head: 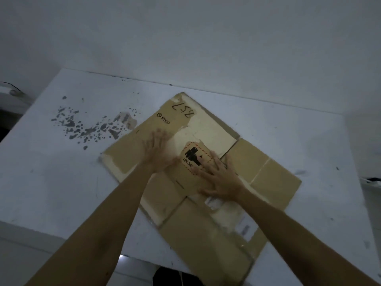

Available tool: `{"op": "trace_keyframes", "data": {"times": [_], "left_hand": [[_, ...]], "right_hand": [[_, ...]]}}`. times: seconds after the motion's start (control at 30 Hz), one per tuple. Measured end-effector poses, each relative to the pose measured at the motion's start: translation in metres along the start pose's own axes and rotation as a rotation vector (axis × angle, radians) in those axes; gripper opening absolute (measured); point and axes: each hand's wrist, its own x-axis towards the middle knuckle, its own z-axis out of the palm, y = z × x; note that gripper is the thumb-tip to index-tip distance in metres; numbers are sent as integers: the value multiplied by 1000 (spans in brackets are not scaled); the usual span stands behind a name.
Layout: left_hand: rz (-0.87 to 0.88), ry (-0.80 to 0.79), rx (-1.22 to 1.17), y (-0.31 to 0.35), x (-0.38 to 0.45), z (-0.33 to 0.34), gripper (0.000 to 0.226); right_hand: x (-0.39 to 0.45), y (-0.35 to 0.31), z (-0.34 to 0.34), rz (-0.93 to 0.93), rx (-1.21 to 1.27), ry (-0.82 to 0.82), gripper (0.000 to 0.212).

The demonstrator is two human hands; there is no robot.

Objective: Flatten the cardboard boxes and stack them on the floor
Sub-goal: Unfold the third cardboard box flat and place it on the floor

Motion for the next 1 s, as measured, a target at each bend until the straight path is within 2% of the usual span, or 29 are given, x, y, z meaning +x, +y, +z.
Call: {"op": "trace_keyframes", "data": {"times": [0.1, 0.2, 0.3, 0.43, 0.47, 0.53, 0.6, 0.7, 0.8, 0.93, 1.0], "left_hand": [[165, -58, 58, 23, 8, -10, 112], [279, -66, 35, 49, 17, -12, 97], [289, -128, 54, 62, 29, -3, 96], [292, -151, 224, 80, 52, 2, 103], [314, -167, 229, 88, 57, -2, 103], [359, -223, 188, 105, 65, -6, 102], [392, -238, 150, 119, 71, -9, 101], [405, -222, 105, 129, 74, -14, 100], [390, -182, 79, 125, 77, -20, 99], [293, -176, 147, 111, 86, -25, 106], [228, -183, 125, 102, 88, -25, 111]], "right_hand": [[-8, 51, -1, -201, -125, -19, 76], [-22, 84, -7, -117, -129, -43, 71], [-35, 69, -12, 234, -43, -41, 63], [-39, -33, -4, 859, 406, 31, 72], [-36, -63, -2, 960, 502, 72, 72], [-32, -102, 8, 1050, 556, 130, 67], [-36, -107, 16, 1052, 475, 135, 63], [-58, -91, 22, 930, 341, 173, 63], [-90, -56, 26, 685, 277, 153, 61], [-123, 29, 30, 329, 120, 9, 59], [-130, 68, 24, 252, 17, -73, 58]]}}
